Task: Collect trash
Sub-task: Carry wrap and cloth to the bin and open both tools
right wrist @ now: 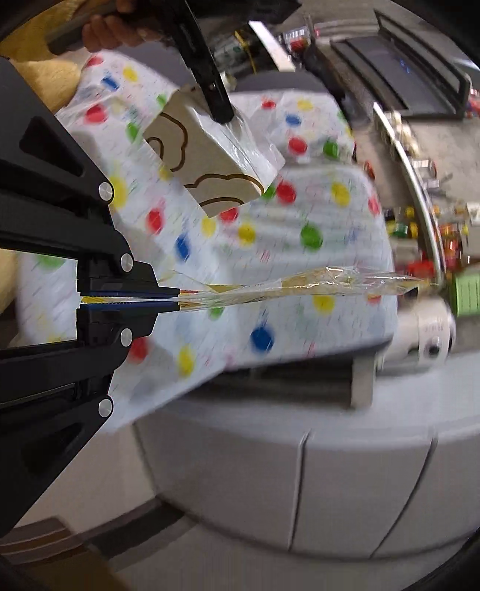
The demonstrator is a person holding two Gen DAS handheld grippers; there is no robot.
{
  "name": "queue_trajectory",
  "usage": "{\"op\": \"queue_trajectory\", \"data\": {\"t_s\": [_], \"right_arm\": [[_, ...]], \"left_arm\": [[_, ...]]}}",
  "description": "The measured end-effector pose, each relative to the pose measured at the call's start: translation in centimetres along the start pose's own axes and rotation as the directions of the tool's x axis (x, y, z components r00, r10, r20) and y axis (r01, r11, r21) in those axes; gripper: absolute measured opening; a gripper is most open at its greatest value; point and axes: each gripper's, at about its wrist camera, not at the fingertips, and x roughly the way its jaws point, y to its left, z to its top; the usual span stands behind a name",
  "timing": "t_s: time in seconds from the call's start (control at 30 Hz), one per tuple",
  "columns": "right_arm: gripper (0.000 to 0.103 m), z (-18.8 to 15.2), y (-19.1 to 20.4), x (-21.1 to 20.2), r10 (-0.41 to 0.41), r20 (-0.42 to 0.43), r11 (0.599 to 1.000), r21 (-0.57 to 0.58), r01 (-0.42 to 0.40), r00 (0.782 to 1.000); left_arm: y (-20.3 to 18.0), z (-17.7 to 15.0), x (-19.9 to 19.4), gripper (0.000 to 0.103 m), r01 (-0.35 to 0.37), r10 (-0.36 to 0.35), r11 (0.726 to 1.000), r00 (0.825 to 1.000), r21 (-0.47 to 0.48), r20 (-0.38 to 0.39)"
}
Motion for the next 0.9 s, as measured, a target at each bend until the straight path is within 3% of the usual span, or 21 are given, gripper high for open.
{"op": "queue_trajectory", "data": {"t_s": [0.17,0.27,0.33,0.53,0.7,0.77,0.8,0.83,0.87,0.9], "right_arm": [[0.002,-5.8,-6.1,-4.1,-0.158,-0.072,0.982,0.095,0.164,0.985],[0.002,-9.8,-9.6,-6.3,-0.249,-0.124,0.951,0.158,0.267,0.961],[0.002,-12.5,-11.8,-7.0,-0.285,-0.17,0.925,0.21,0.317,0.943],[0.003,-19.3,-16.4,-5.2,-0.252,-0.301,0.868,0.35,0.352,0.92],[0.007,-21.5,-18.9,-2.9,-0.227,-0.358,0.844,0.392,0.366,0.906],[0.008,-21.8,-19.8,-2.2,-0.196,-0.369,0.839,0.417,0.35,0.909],[0.012,-21.8,-20.0,-2.1,-0.201,-0.374,0.833,0.42,0.359,0.905],[0.026,-21.9,-20.3,-1.9,-0.2,-0.381,0.827,0.429,0.364,0.903],[0.043,-21.9,-20.5,-1.8,-0.189,-0.378,0.823,0.442,0.356,0.907],[0.048,-21.8,-20.5,-2.0,-0.187,-0.371,0.819,0.452,0.353,0.909]], "left_arm": [[-8.4,-4.2,4.4,0.001,0.186,-0.18,0.979,0.98,0.08,-0.08],[-13.2,-7.1,8.0,0.002,0.282,-0.265,0.953,0.952,0.108,-0.153],[-15.8,-8.8,9.7,0.001,0.306,-0.28,0.943,0.942,0.132,-0.186],[-21.0,-12.9,15.7,0.002,0.364,-0.306,0.923,0.89,0.122,-0.338],[-22.7,-13.8,19.0,0.002,0.362,-0.281,0.921,0.875,0.145,-0.395],[-22.7,-14.0,20.6,0.012,0.355,-0.269,0.924,0.865,0.139,-0.424],[-22.7,-14.1,21.0,0.03,0.346,-0.258,0.928,0.863,0.136,-0.434],[-22.6,-14.1,21.3,0.041,0.344,-0.258,0.93,0.862,0.129,-0.436],[-22.6,-14.0,21.3,0.042,0.339,-0.255,0.933,0.864,0.126,-0.434],[-22.2,-14.0,21.4,0.042,0.327,-0.246,0.937,0.867,0.122,-0.434]]}}
